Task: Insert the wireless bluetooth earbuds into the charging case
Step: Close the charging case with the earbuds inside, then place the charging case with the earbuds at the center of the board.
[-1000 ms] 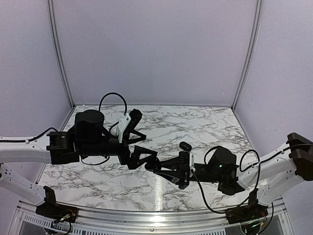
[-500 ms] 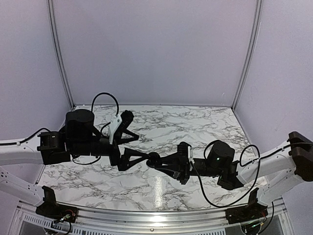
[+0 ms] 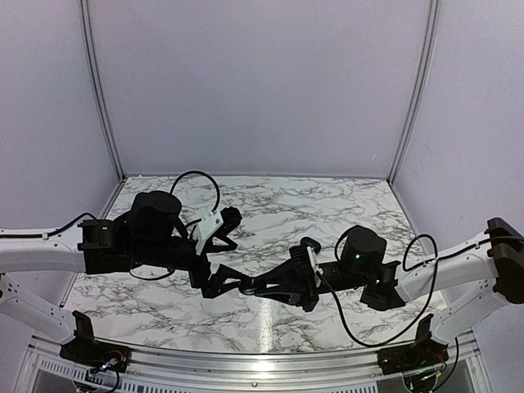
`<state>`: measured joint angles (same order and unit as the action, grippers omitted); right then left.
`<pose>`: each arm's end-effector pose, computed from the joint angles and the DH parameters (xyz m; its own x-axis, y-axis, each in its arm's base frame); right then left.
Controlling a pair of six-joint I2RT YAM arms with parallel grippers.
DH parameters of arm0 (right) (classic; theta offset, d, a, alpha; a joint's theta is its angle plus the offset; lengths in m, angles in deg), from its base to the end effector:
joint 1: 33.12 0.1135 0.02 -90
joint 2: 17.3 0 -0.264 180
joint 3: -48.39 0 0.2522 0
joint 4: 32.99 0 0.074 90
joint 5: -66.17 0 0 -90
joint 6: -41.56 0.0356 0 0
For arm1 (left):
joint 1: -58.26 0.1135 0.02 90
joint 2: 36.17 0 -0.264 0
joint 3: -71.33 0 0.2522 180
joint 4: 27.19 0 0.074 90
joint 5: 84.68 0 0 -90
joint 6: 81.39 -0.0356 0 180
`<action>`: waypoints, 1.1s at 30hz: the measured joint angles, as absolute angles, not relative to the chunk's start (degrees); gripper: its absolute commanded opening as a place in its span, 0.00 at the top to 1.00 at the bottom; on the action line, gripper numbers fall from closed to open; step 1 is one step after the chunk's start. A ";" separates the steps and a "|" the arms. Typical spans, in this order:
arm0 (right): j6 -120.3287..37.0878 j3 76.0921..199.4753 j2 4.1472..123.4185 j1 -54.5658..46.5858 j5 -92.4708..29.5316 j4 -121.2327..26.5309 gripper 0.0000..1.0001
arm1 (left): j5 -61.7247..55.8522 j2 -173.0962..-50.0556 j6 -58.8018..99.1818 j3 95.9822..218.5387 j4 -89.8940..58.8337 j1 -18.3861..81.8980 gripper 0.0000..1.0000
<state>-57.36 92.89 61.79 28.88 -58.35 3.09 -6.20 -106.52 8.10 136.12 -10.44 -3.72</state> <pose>0.1141 0.2575 0.2322 0.1661 0.0403 -0.9853 -0.9795 -0.1084 -0.1696 0.1267 -0.2531 0.2964 -0.1699 0.3378 -0.9258 0.9533 0.2942 -0.0676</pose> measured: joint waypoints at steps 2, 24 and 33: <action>-56.31 93.31 62.36 28.53 -59.93 2.46 1.00 | -5.64 -106.17 6.98 136.14 -10.16 -4.77 0.01; -38.70 117.76 92.09 12.25 -53.89 -20.82 0.99 | 8.05 -102.71 27.68 127.53 -14.75 13.13 0.01; -36.18 127.05 102.36 10.17 -55.58 -28.04 0.87 | 7.85 -102.71 31.24 124.60 -17.02 15.38 0.01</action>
<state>-36.18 127.05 102.36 10.17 -55.58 -28.04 7.85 -102.71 31.24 124.60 -17.02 15.38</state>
